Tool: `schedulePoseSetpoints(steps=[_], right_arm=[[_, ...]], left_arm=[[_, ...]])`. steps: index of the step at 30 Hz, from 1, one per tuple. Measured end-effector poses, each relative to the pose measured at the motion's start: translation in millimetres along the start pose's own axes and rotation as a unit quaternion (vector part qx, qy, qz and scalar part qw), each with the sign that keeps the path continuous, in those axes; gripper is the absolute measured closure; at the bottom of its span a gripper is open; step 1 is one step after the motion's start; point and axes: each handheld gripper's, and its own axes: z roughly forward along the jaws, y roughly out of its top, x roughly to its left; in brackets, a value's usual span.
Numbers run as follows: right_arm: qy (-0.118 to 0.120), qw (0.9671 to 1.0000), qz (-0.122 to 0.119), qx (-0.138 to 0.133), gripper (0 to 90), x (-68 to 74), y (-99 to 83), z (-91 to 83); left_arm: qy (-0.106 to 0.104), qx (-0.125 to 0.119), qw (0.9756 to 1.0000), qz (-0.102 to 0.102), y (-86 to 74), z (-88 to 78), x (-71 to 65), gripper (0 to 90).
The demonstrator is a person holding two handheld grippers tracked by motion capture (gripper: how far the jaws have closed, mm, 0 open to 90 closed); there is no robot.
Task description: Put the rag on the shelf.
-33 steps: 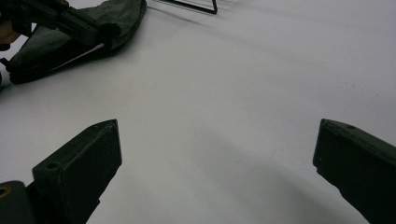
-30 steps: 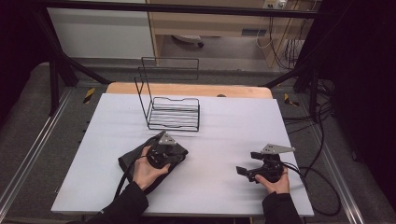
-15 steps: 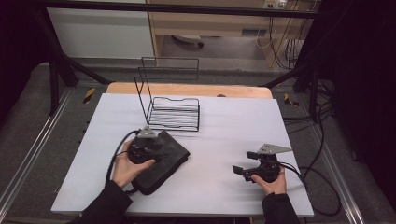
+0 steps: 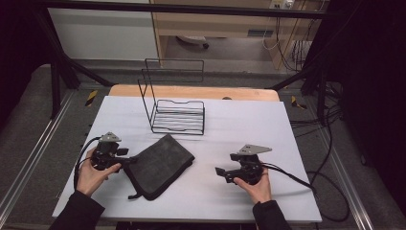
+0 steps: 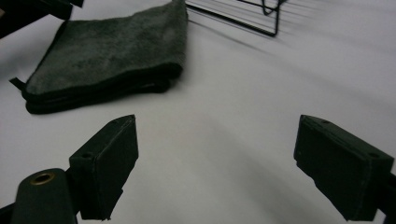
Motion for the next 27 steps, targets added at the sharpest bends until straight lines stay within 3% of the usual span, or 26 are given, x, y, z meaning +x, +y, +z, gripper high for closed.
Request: schedulePoseSetpoints(steps=[6,11,15,16,20,27], right_arm=[[0.002,0.9999,-0.01,0.002,25.3,21.9,16.0,28.3],[-0.002,0.9999,-0.002,0.012,32.1,33.2,23.2,58.5],[-0.006,0.9999,0.006,0.013,37.2,36.5,26.1,73.9],[-0.002,0.9998,0.02,0.008,40.0,39.1,28.5,82.8],[-0.012,0.9993,0.028,0.021,42.0,40.7,31.1,96.7],[-0.021,0.9983,0.03,0.045,44.9,43.6,27.6,109.4]], left_arm=[[-0.013,0.029,0.9995,-0.003,-14.0,4.5,7.5,56.5],[-0.028,0.025,0.9993,-0.008,-22.1,5.2,8.7,62.7],[-0.032,0.028,0.9991,-0.001,-23.6,5.5,8.6,64.9],[-0.032,0.03,0.9991,0.001,-24.2,6.5,7.9,65.4],[-0.033,0.032,0.999,0.003,-24.7,6.4,6.8,68.9],[-0.034,0.04,0.9986,-0.001,-23.6,5.8,4.5,77.6]])
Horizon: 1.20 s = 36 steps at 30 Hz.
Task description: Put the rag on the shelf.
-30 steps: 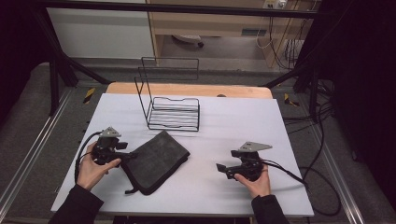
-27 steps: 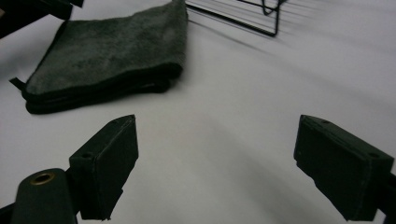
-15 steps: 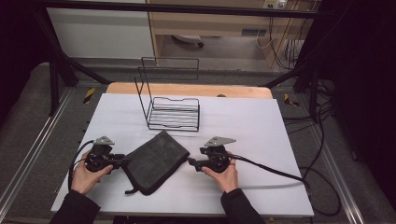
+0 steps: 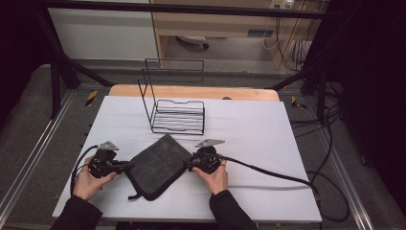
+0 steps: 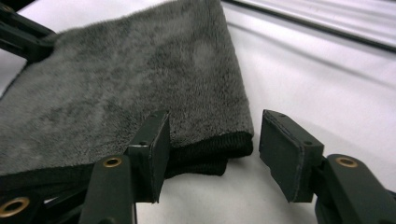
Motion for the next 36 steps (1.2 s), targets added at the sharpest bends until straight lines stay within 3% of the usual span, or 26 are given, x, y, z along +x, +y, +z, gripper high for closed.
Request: schedulePoseSetpoints(steps=[6,9,13,16,18,22,24,27,32,33,36], right_arm=[[0.009,0.9998,0.018,0.007,54.1,2.5,-3.1,1.8],[0.022,0.9991,0.035,0.01,65.8,3.1,-3.8,2.6],[0.031,0.999,0.032,0.006,76.8,2.7,-2.0,-0.5],[0.036,0.9988,0.032,0.006,77.9,2.5,-0.1,-3.7],[0.047,0.9983,0.034,0.004,78.3,1.3,5.3,-12.0],[0.047,0.9986,0.025,0.007,78.5,-0.9,13.6,-26.6],[0.045,0.9987,0.023,0.012,78.5,-1.6,15.1,-30.1],[0.047,0.9983,0.026,0.022,78.4,-10.1,18.4,-40.4],[0.042,0.9986,0.002,0.031,78.1,-18.9,19.9,-35.5],[0.042,0.9987,-0.014,0.025,78.0,-22.5,20.7,-29.6],[0.049,0.9983,-0.03,0.014,78.0,-26.3,22.7,-20.3]], left_arm=[[-0.002,-0.001,0.9999,-0.01,0.4,-0.6,0.4,80.5],[-0.004,-0.002,0.9999,-0.017,0.4,-1.4,1.0,81.6],[-0.016,-0.009,0.9993,-0.032,-1.4,-5.7,-0.1,82.4],[-0.024,-0.013,0.9989,-0.038,-3.0,-8.6,-0.9,82.6],[-0.038,-0.014,0.9984,-0.041,-4.9,-11.8,-5.1,82.8],[-0.06,-0.012,0.9972,-0.042,-6.5,-12.0,-13.1,82.8],[-0.073,-0.009,0.9963,-0.044,-8.2,-11.2,-21.8,82.9],[-0.084,-0.002,0.9957,-0.038,-15.6,-9.0,-45.2,82.7],[-0.061,-0.006,0.9975,-0.035,-18.5,-8.2,-65.1,82.4],[-0.056,-0.007,0.9978,-0.035,-19.0,-8.4,-68.2,82.2],[-0.045,-0.015,0.9981,-0.039,-22.2,-10.7,-76.7,82.1]])
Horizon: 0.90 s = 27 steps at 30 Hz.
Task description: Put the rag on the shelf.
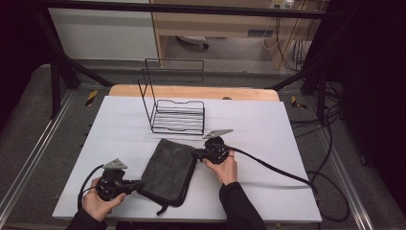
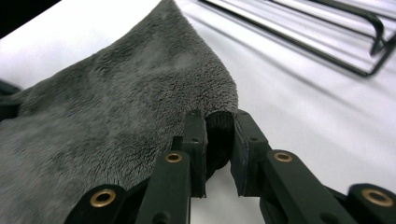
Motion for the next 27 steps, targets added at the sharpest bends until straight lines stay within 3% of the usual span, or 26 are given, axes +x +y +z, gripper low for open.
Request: schedulePoseSetpoints(steps=[2,5,8,11,13,16,18,19,23,26,27], right_arm=[[0.006,1.0,-0.003,-0.001,77.8,-2.7,0.4,6.4],[-0.005,0.9998,-0.015,0.01,75.0,-1.9,-1.7,13.4],[-0.037,0.9989,-0.028,-0.006,61.0,0.7,-3.2,9.4],[-0.055,0.9979,-0.014,-0.031,48.6,2.8,-1.8,1.4],[-0.059,0.9975,-0.008,-0.037,47.8,4.2,-2.2,0.9],[-0.066,0.9974,0.011,-0.027,48.2,6.1,-6.9,6.6],[-0.072,0.9972,0.014,-0.014,51.2,5.9,-10.9,11.5],[-0.071,0.9973,0.017,-0.008,51.9,6.3,-12.6,13.6],[-0.064,0.9972,0.038,0.0,60.8,7.9,-16.0,17.6],[-0.055,0.9971,0.053,0.002,65.6,7.3,-15.8,19.6],[-0.044,0.9971,0.062,0.001,74.6,6.7,-14.9,20.8]], left_arm=[[0.013,0.001,0.9999,0.003,-3.7,-1.3,-7.5,81.6],[0.02,0.001,0.9998,-0.001,-2.2,-1.6,-5.5,76.2],[0.027,-0.014,0.9995,-0.009,5.0,-5.6,1.9,62.5],[0.047,-0.029,0.9985,0.001,18.0,-6.6,7.8,53.3],[0.052,-0.031,0.9982,0.005,22.9,-4.5,9.9,51.4],[0.056,-0.029,0.998,0.008,35.5,8.5,17.6,52.8],[0.066,-0.007,0.9977,0.015,41.1,25.5,23.9,56.5],[0.06,0.0,0.9981,0.016,40.9,28.6,25.2,59.4],[0.04,0.01,0.999,0.015,37.0,29.6,24.3,73.6],[0.031,0.022,0.9992,0.01,32.9,28.8,23.5,76.2],[0.028,0.023,0.9993,0.003,31.5,28.4,23.7,80.9]])
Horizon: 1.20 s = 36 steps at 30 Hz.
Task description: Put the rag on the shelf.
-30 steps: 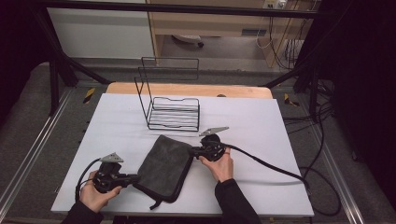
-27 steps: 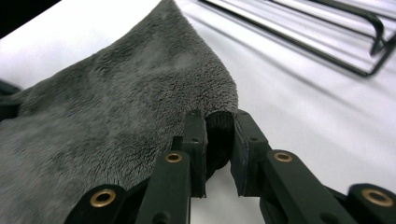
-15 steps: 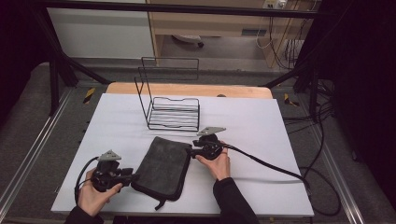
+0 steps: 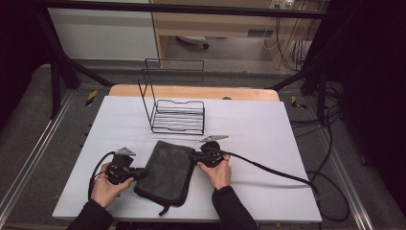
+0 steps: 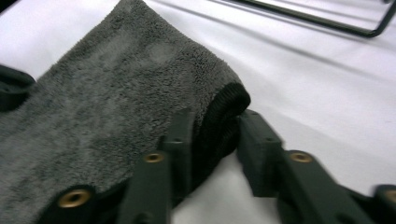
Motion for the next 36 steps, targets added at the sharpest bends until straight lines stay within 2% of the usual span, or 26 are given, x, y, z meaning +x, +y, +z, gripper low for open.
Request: schedulePoseSetpoints(steps=[3,7,9,10,11,14,17,18,19,20,22,25,27,30,31,33,36], right_arm=[[0.011,0.9999,0.0,0.0,79.7,-1.4,2.2,0.3],[0.027,0.9993,-0.015,-0.022,80.6,-4.3,5.8,5.2],[0.031,0.999,-0.019,-0.023,80.5,-4.3,7.3,7.0],[0.039,0.998,-0.043,-0.026,80.2,-2.8,11.3,11.3],[0.041,0.9977,-0.048,-0.025,80.0,-2.0,12.4,12.6],[0.046,0.9971,-0.054,-0.028,77.3,-2.5,14.5,15.3],[0.04,0.9968,-0.063,-0.03,73.1,-2.8,14.1,15.4],[0.033,0.9959,-0.076,-0.036,69.2,-2.2,13.7,13.0],[0.033,0.9959,-0.076,-0.036,69.2,-2.2,13.7,13.0],[0.023,0.9952,-0.086,-0.041,61.5,-0.4,14.6,6.6],[0.024,0.9944,-0.088,-0.054,50.3,0.7,15.7,-2.6],[0.022,0.9936,-0.095,-0.057,36.9,2.1,16.1,-17.9],[0.023,0.9932,-0.101,-0.054,30.2,2.0,14.0,-27.4],[0.029,0.9932,-0.097,-0.056,22.0,0.1,8.0,-40.2],[0.029,0.9932,-0.097,-0.056,22.0,0.1,8.0,-40.2],[0.035,0.9938,-0.087,-0.06,13.2,-4.5,-0.2,-50.2],[0.033,0.9946,-0.083,-0.053,9.0,-9.0,-8.2,-56.2]], left_arm=[[-0.002,0.0,1.0,-0.008,-0.7,-0.5,-1.1,85.5],[-0.004,-0.001,0.9999,-0.016,-4.8,-4.9,-3.4,86.5],[-0.001,-0.005,0.9999,-0.013,-10.2,-9.5,-6.4,86.5],[0.003,-0.011,0.9999,-0.011,-14.0,-12.0,-8.3,86.3],[0.007,-0.018,0.9998,-0.009,-18.5,-14.0,-9.1,86.1],[0.008,-0.025,0.9996,-0.007,-20.8,-14.5,-8.5,84.3],[0.012,-0.023,0.9997,0.002,-19.6,-13.9,-8.2,82.2],[0.013,-0.023,0.9996,0.005,-19.0,-14.2,-8.4,78.2],[0.012,-0.027,0.9995,0.009,-18.4,-15.1,-8.2,78.2],[0.012,-0.031,0.9994,0.011,-17.4,-16.6,-7.4,69.9],[0.014,-0.044,0.9988,0.016,-14.5,-20.0,-4.3,59.3],[0.019,-0.068,0.9972,0.024,-5.6,-24.9,3.8,48.4],[0.014,-0.072,0.997,0.025,0.2,-25.2,8.0,40.8],[0.014,-0.069,0.9972,0.025,6.2,-23.7,11.0,30.0],[0.016,-0.07,0.9971,0.026,9.2,-22.6,12.0,30.0],[0.02,-0.072,0.9968,0.026,15.8,-20.5,13.4,21.2],[0.028,-0.08,0.9961,0.025,23.6,-19.3,13.6,16.6]])
